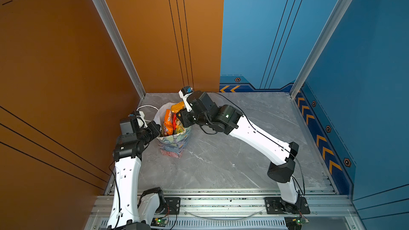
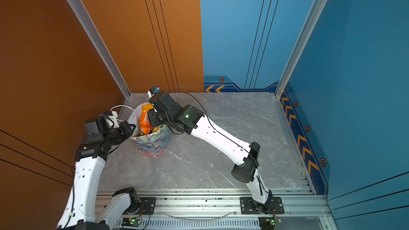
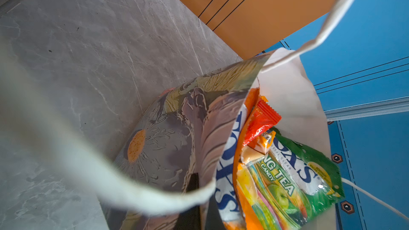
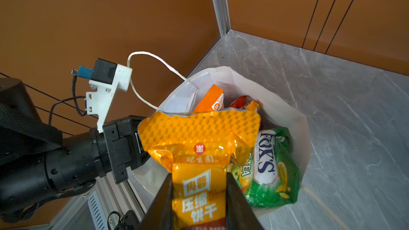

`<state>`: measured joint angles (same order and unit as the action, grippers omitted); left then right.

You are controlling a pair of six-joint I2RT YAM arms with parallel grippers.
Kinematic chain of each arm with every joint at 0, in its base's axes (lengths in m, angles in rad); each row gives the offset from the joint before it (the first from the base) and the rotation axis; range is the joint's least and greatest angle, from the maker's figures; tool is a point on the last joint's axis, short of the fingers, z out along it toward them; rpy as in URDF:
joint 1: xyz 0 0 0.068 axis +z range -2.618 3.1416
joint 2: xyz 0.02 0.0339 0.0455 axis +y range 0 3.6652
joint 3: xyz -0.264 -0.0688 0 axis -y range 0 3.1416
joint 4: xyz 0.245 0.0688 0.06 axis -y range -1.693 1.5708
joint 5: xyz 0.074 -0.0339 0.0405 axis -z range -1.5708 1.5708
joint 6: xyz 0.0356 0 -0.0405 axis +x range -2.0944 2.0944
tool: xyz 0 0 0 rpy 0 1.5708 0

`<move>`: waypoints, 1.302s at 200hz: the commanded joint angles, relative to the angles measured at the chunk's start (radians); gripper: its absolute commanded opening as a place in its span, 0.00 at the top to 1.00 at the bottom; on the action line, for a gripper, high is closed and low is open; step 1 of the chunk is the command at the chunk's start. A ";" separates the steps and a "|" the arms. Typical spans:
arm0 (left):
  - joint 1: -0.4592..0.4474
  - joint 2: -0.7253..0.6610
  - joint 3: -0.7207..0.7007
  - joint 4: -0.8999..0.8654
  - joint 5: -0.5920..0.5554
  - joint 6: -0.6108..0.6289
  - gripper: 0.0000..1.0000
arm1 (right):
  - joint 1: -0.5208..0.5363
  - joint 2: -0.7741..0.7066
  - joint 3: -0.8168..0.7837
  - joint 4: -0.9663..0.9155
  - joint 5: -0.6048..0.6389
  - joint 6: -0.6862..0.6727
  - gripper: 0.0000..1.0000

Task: Place the snacks into the paper bag
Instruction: Place the snack in the paper bag.

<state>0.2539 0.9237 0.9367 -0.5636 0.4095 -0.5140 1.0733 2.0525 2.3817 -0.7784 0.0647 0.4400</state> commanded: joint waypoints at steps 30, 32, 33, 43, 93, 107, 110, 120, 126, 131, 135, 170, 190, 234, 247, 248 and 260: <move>-0.007 -0.008 0.001 0.067 0.046 0.004 1.00 | 0.017 0.059 0.047 -0.028 -0.027 -0.026 0.76; -0.007 -0.008 0.001 0.067 0.045 0.004 1.00 | 0.018 0.062 0.048 -0.028 -0.028 -0.026 0.76; -0.008 -0.008 0.001 0.067 0.045 0.004 1.00 | 0.018 0.063 0.049 -0.028 -0.029 -0.026 0.76; -0.009 -0.009 0.001 0.067 0.046 0.005 1.00 | 0.018 0.074 0.056 -0.028 -0.029 -0.027 0.76; -0.016 -0.018 0.002 0.073 0.053 0.006 1.00 | 0.013 0.142 0.096 -0.035 -0.036 -0.019 0.75; -0.016 -0.019 0.002 0.073 0.055 0.006 1.00 | 0.013 0.154 0.105 -0.036 -0.034 -0.016 0.75; -0.016 -0.019 0.001 0.074 0.055 0.006 1.00 | 0.012 0.156 0.106 -0.036 -0.033 -0.015 0.75; -0.018 -0.019 0.001 0.074 0.057 0.005 1.00 | 0.010 0.162 0.109 -0.036 -0.030 -0.010 0.74; -0.018 -0.019 0.001 0.074 0.058 0.005 1.00 | 0.010 0.166 0.110 -0.036 -0.029 -0.008 0.73; -0.018 -0.019 0.001 0.075 0.057 0.005 1.00 | 0.010 0.167 0.112 -0.036 -0.031 -0.006 0.72; -0.017 -0.020 0.001 0.076 0.058 0.006 1.00 | 0.010 0.167 0.111 -0.036 -0.031 -0.004 0.71; -0.018 -0.021 0.001 0.076 0.060 0.005 1.00 | 0.008 0.163 0.115 -0.044 -0.025 0.000 0.54; -0.019 -0.020 0.001 0.076 0.060 0.005 1.00 | 0.008 0.151 0.114 -0.057 -0.010 0.000 0.47; -0.019 -0.020 0.001 0.076 0.060 0.006 1.00 | 0.006 0.113 0.114 -0.102 0.031 0.017 0.46; -0.018 -0.019 0.001 0.076 0.059 0.006 1.00 | 0.008 0.099 0.113 -0.124 0.050 0.025 0.46; -0.018 -0.019 0.001 0.075 0.058 0.006 1.00 | 0.008 0.098 0.114 -0.125 0.053 0.027 0.47; -0.019 -0.020 0.001 0.076 0.057 0.006 1.00 | 0.010 0.085 0.113 -0.148 0.083 0.033 0.48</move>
<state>0.2474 0.9237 0.9367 -0.5568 0.4202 -0.5140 1.0855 2.2143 2.4687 -0.8505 0.0761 0.4484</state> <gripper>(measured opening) 0.044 0.533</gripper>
